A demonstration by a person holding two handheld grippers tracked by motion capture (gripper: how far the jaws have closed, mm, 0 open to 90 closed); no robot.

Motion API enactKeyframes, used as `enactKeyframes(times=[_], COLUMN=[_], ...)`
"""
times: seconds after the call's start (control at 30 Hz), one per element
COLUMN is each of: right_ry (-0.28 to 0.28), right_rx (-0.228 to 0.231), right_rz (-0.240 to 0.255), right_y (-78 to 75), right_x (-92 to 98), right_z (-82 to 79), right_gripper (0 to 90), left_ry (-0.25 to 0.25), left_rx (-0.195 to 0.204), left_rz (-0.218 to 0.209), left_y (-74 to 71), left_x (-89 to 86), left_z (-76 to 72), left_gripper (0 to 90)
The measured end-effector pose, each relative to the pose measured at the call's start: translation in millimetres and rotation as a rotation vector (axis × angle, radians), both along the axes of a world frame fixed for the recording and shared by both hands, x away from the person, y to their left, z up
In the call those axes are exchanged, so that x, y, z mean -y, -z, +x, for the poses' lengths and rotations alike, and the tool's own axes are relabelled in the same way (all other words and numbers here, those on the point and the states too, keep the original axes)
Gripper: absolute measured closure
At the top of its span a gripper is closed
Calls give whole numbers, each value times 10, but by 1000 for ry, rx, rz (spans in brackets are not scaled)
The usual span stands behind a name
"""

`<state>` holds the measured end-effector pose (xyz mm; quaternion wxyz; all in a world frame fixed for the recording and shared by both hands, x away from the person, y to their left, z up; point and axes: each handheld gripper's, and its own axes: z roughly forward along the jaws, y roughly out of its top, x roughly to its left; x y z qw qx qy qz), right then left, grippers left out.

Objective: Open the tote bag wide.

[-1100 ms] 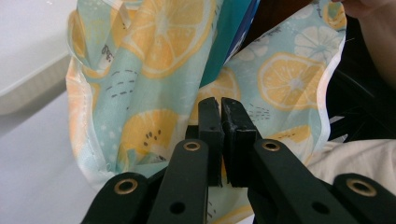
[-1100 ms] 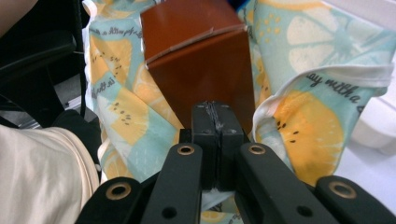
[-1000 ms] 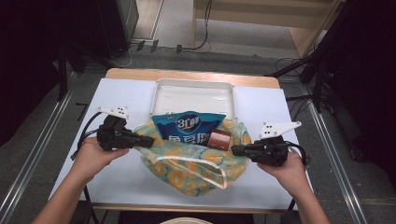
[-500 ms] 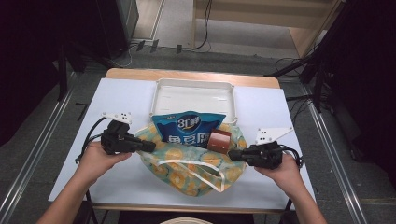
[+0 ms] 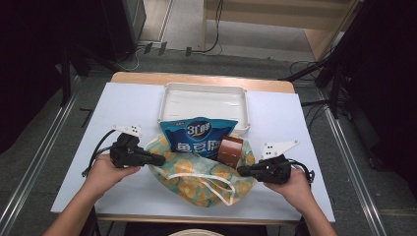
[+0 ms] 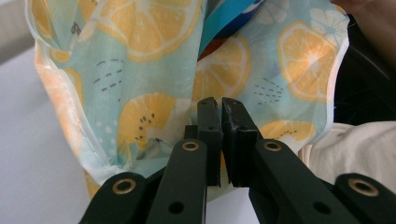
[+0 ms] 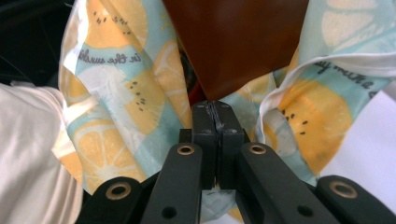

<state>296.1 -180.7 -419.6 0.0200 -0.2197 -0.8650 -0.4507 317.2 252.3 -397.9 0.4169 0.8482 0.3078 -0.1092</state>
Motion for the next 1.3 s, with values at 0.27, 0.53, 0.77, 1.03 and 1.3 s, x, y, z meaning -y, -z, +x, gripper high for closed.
enactKeyframes(times=[0.27,0.53,0.77,1.03,1.3], right_ry=[24,41,43,31,8], right_rx=[15,45,42,44,26], right_rz=[10,28,35,56,24], right_y=[-81,-342,-404,-473,-313], right_x=[40,100,111,95,-68], right_z=[-37,-94,-113,-176,-151], right_gripper=[886,847,787,599,508], left_ry=[2,16,39,69,71], left_rx=[48,128,93,69,43], left_rz=[-31,-31,4,42,99], left_y=[-90,-326,-202,-73,18], left_x=[-8,46,104,165,231], left_z=[-40,-17,95,116,147], left_gripper=[850,744,480,444,654])
